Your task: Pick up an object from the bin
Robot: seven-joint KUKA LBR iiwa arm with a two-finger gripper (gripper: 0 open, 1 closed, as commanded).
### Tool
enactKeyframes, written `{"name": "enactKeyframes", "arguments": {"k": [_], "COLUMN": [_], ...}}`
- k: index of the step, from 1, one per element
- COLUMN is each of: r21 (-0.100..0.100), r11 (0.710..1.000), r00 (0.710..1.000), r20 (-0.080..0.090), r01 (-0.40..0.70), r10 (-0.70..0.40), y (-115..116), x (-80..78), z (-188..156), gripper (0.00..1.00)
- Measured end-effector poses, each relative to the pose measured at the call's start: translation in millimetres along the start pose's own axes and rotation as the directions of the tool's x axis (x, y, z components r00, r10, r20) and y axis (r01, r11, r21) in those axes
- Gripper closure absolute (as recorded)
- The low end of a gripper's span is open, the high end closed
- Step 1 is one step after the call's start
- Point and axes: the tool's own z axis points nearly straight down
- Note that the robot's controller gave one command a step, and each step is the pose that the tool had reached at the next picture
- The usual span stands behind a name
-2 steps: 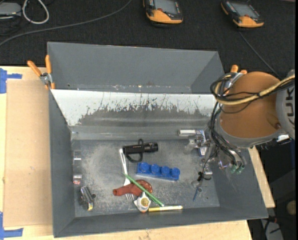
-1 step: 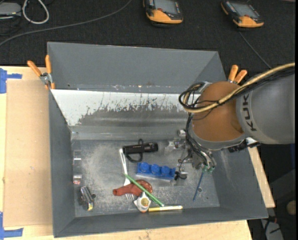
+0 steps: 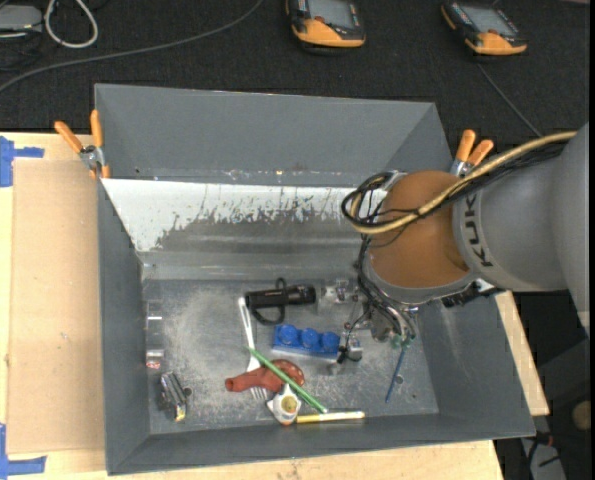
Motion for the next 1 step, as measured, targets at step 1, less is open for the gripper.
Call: {"name": "enactKeyframes", "arguments": {"k": [1], "r21": [-0.004], "r11": [1.0], "r00": [1.0], "r20": [0.0], "r01": [0.028], "r10": [-0.028], "y": [28.2], "x": [7.2], "z": [-18.6], "gripper": [0.0]}}
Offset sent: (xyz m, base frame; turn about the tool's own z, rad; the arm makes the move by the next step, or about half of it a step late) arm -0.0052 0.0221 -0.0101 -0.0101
